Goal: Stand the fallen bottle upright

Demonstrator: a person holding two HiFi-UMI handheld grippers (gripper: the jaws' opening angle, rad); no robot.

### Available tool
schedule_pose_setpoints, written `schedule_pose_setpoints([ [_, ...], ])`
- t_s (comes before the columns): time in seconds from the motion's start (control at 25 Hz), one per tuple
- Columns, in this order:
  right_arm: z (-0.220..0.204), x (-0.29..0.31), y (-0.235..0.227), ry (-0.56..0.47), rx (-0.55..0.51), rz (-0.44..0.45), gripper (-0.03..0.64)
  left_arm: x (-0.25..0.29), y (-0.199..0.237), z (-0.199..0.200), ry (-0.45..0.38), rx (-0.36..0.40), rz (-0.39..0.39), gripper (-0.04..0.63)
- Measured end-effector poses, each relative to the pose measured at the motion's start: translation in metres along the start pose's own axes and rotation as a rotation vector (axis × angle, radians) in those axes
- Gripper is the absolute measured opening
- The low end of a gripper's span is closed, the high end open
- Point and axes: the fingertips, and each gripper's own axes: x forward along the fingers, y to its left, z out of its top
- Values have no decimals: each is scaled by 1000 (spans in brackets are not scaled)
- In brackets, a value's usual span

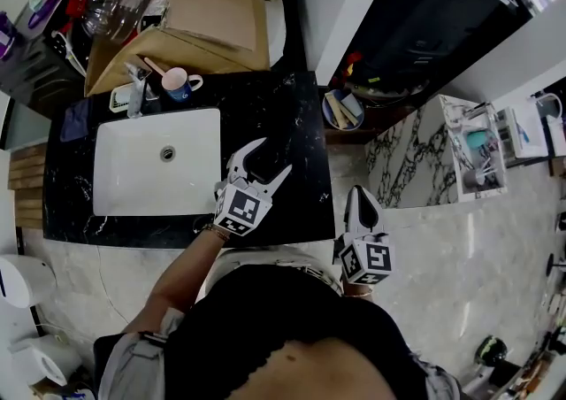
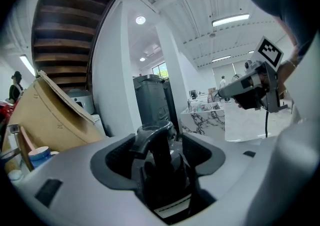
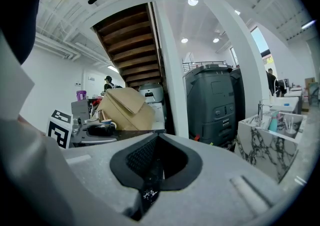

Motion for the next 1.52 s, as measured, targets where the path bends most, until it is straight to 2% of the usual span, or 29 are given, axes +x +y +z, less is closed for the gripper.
schedule_pose_setpoints([
  [0.28, 0, 8, 7, 6, -4, 28, -3, -32, -4, 4, -24, -45, 27, 275],
  [0.36, 0, 11, 10, 8, -7, 41, -3, -45, -2, 6, -24, -59, 45, 275],
  [0.48, 0, 16, 17, 9, -11, 61, -3, -65, 1, 16, -52, -38, 73, 275],
  [0.6, 1, 21, 23, 9, -22, 83, -3, -85, 4, 23, -79, -63, 113, 275],
  [0.72, 2, 24, 31, 6, -60, 105, -3, -106, 8, 35, -71, 38, 122, 275],
  [0.76, 3, 25, 34, 4, -67, 112, -3, -113, 9, 36, -78, 39, 131, 275],
  [0.84, 4, 27, 38, 2, -69, 125, -3, -127, 13, 34, -113, -24, 171, 275],
  [1.0, 5, 31, 45, 2, -78, 146, -3, -154, 25, 22, -159, -228, 315, 275],
  [1.12, 5, 31, 52, 4, -107, 162, -3, -169, 29, 14, -150, -276, 370, 210],
  [1.28, 3, 33, 61, 13, -118, 185, -3, -182, 41, 11, -137, -248, 445, 176],
  [1.36, 1, 34, 63, 21, -118, 193, -3, -189, 47, 7, -136, -264, 481, 123],
  [1.52, -2, 35, 66, 29, -118, 205, -3, -196, 50, -3, -86, -240, 499, 59],
])
